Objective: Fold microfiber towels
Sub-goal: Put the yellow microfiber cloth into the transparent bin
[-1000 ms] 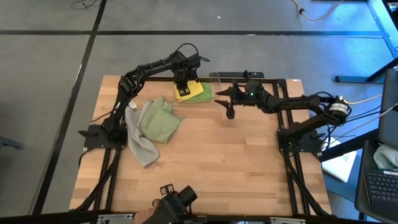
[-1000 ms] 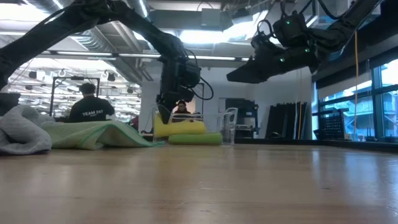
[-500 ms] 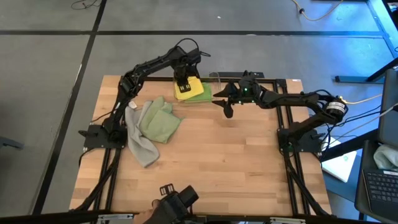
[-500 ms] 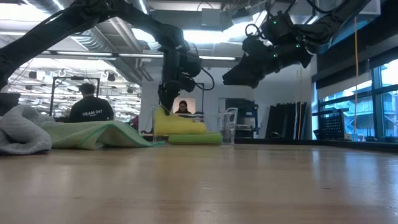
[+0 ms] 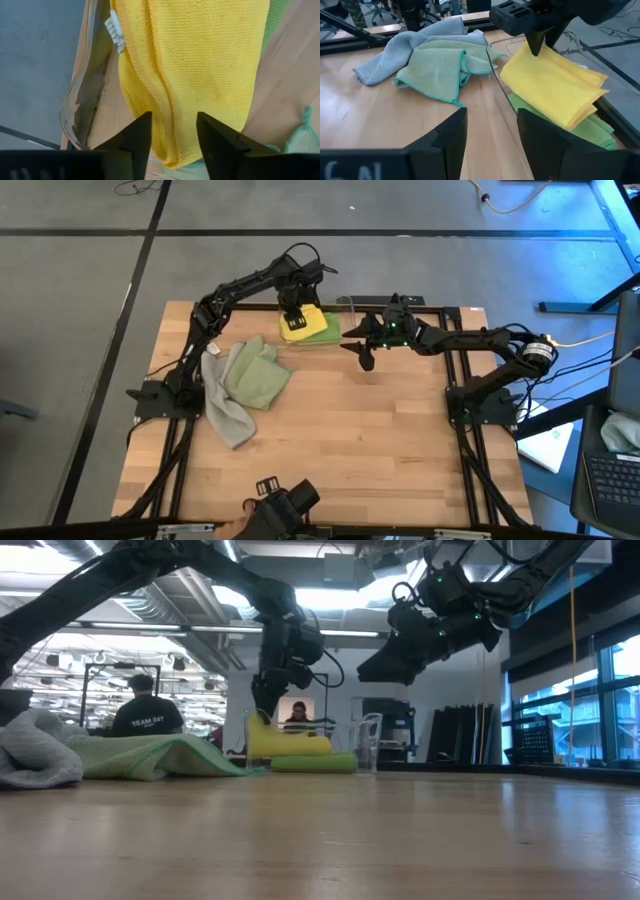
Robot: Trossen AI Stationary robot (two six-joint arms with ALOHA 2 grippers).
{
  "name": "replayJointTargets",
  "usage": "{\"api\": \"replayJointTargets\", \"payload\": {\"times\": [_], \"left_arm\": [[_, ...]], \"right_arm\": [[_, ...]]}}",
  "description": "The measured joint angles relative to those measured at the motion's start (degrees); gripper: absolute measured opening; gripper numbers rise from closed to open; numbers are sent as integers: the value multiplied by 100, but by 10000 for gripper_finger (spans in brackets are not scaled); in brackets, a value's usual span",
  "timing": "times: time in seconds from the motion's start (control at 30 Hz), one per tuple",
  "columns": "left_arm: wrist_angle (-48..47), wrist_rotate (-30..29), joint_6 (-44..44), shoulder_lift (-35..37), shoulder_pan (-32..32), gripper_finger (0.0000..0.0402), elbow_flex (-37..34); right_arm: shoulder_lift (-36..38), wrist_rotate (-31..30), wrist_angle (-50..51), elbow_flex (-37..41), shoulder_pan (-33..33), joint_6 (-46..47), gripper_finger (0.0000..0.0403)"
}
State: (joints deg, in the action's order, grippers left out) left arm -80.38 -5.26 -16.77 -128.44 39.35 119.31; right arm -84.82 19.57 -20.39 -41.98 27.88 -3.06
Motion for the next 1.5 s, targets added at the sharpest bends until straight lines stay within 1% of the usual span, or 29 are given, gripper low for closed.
{"api": "replayJointTargets", "payload": {"times": [0.2,0.33,0.43,0.6,0.67,0.77,0.83,0.9,0.97,1.07,1.2,1.27,1.33,1.43,1.5], "left_arm": [[15,-214,-6,2,-2,206,0],[39,-648,-29,0,-2,232,0],[33,-942,-24,9,26,239,71],[188,-1000,-146,269,38,236,571],[291,-853,-141,358,22,235,850],[432,-296,104,535,20,235,1132],[554,71,315,706,20,235,1127],[734,199,495,815,-20,235,1026],[889,248,564,880,-63,235,832],[1490,366,487,1025,-171,235,380],[2579,492,205,1386,-235,235,-565],[3158,572,139,1674,-186,235,-1121],[3983,767,150,2107,-105,235,-1769],[5486,1120,349,2865,7,235,-2960],[6395,1167,612,3292,28,235,-3772]], "right_arm": [[0,0,20,2,0,-38,177],[2,0,39,2,0,1,177],[2,1,109,2,12,289,177],[4,30,206,4,100,815,177],[4,159,217,4,151,907,177],[4,260,306,4,195,1010,177],[4,260,428,4,197,1002,177],[4,260,594,4,197,871,177],[4,271,691,4,197,688,177],[4,262,484,4,197,407,177],[7,205,-89,4,212,463,177],[13,201,-126,4,181,577,177],[11,165,-73,4,116,579,177],[11,102,-99,4,66,554,177],[10,38,-232,-38,68,569,177]]}}
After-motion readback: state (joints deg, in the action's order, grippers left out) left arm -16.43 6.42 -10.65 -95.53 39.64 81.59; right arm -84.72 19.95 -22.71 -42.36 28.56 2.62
